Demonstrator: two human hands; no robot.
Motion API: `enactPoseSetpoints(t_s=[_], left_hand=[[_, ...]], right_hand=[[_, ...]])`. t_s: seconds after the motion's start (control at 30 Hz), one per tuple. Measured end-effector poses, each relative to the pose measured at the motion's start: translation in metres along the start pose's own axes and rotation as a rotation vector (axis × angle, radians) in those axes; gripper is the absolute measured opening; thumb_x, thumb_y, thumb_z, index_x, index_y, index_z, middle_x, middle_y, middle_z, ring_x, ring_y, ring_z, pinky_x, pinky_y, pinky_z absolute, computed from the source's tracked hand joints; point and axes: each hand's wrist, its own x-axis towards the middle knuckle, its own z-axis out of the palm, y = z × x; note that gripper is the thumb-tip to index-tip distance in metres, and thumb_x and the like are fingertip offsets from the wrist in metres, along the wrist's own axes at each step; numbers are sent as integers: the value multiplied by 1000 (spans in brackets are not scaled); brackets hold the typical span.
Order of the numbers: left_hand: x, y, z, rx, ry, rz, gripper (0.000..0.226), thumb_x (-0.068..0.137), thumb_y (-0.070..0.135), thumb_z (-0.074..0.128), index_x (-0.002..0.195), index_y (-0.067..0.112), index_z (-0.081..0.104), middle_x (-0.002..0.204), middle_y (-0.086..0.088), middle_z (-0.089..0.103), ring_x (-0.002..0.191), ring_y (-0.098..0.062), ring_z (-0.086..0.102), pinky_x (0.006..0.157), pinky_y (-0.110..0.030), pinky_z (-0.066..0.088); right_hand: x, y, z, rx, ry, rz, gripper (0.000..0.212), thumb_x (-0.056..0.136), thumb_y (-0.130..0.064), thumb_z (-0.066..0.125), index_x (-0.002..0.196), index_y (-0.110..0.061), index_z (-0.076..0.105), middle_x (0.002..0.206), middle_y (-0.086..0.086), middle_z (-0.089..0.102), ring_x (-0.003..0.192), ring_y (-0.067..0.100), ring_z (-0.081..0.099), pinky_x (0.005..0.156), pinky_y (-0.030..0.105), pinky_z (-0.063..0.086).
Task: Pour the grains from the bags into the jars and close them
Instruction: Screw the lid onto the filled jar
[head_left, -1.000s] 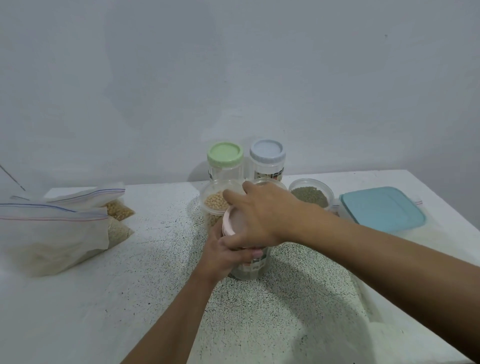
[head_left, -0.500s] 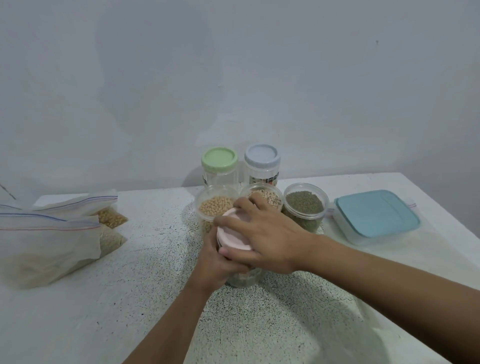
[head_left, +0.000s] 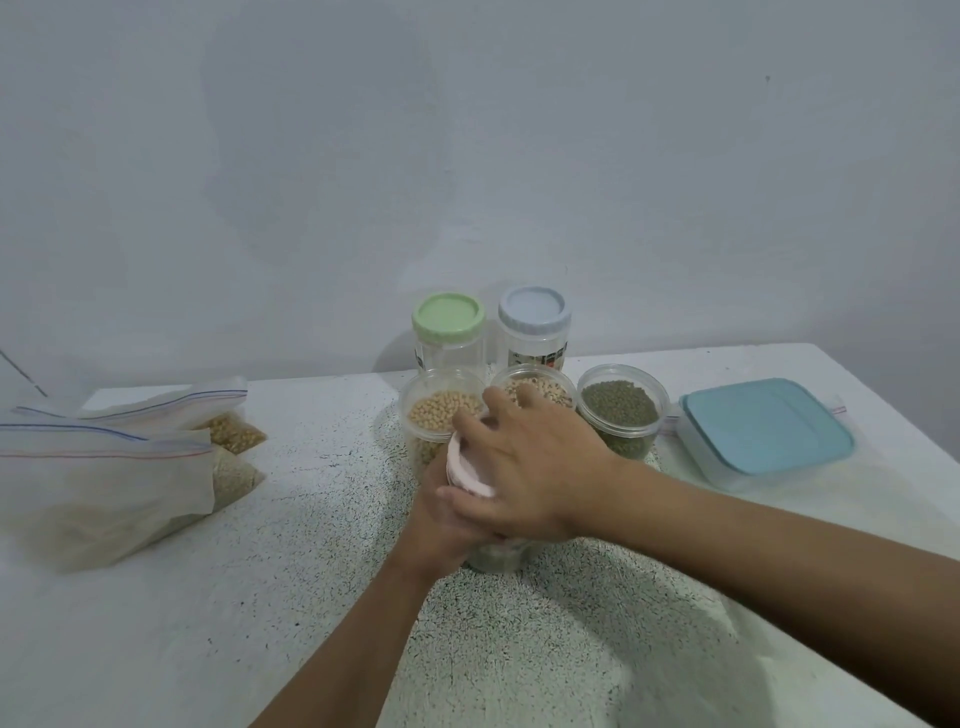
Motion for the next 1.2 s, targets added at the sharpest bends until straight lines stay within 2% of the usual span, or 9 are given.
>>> enactPoseSetpoints(t_s=[0.1,0.23,0.43,0.57,0.77,0.9,1.03,1.1,1.2], left_hand=[[-1,-3,-2,-73,-30,-45,99,47,18,90,135,25,45,121,-5,67,117,-23,67,89,-37,59],[-1,2,1,-70,-58,-47,93,52,20,87,132,32,42,118,10,69,117,-17,66,90,-32,56],[-3,8,5,-54,-16,-21,97,46,17,85,130,37,41,116,14,68,116,-15,66,88,-31,57],[0,15,9,-39,-54,-29,93,48,4,82,128,33,44,112,25,68,110,-4,67,82,-21,56],[3,8,5,-17,-95,-5,95,65,-23,80,139,21,41,123,3,68,118,-22,66,89,-31,57],[-7,15,-2,38,-125,-56,103,65,-8,88,149,16,33,128,-6,61,121,-15,62,92,-23,54],[-13,31,-15,80,-264,-131,101,64,37,94,143,44,32,135,11,59,123,2,58,96,-21,53],[-18,38,-21,37,-296,-167,94,64,62,87,141,49,36,138,19,59,129,-2,56,101,-29,53],[-22,44,-23,45,-307,-202,82,66,84,68,137,60,34,134,36,56,128,6,54,98,-23,52]], right_hand=[[-4,23,7,160,27,-210,70,98,-72,27,151,-26,32,140,10,43,121,27,40,104,50,42],[-3,38,21,203,145,-348,59,102,-57,40,147,-19,44,145,11,44,134,26,36,113,48,34],[0,28,29,246,238,-248,48,102,-55,43,138,-23,45,134,7,46,112,22,39,99,38,39],[-3,29,29,270,214,-174,46,103,-57,37,137,-26,43,133,7,45,108,23,35,92,41,40],[-2,22,33,323,240,-114,55,97,-65,29,134,-28,47,132,5,46,109,24,36,89,47,46],[-3,21,40,463,308,-53,67,90,-75,37,135,-30,55,132,-6,54,115,15,46,94,42,47],[-16,24,57,905,451,105,70,75,-70,68,133,-32,60,129,-17,58,117,2,55,102,31,46],[-24,19,64,1237,448,212,76,66,-59,85,132,-37,54,126,-19,60,118,3,59,100,32,52],[-29,3,74,1555,467,285,81,61,-47,91,129,-34,49,119,-20,63,115,4,62,95,31,56]])
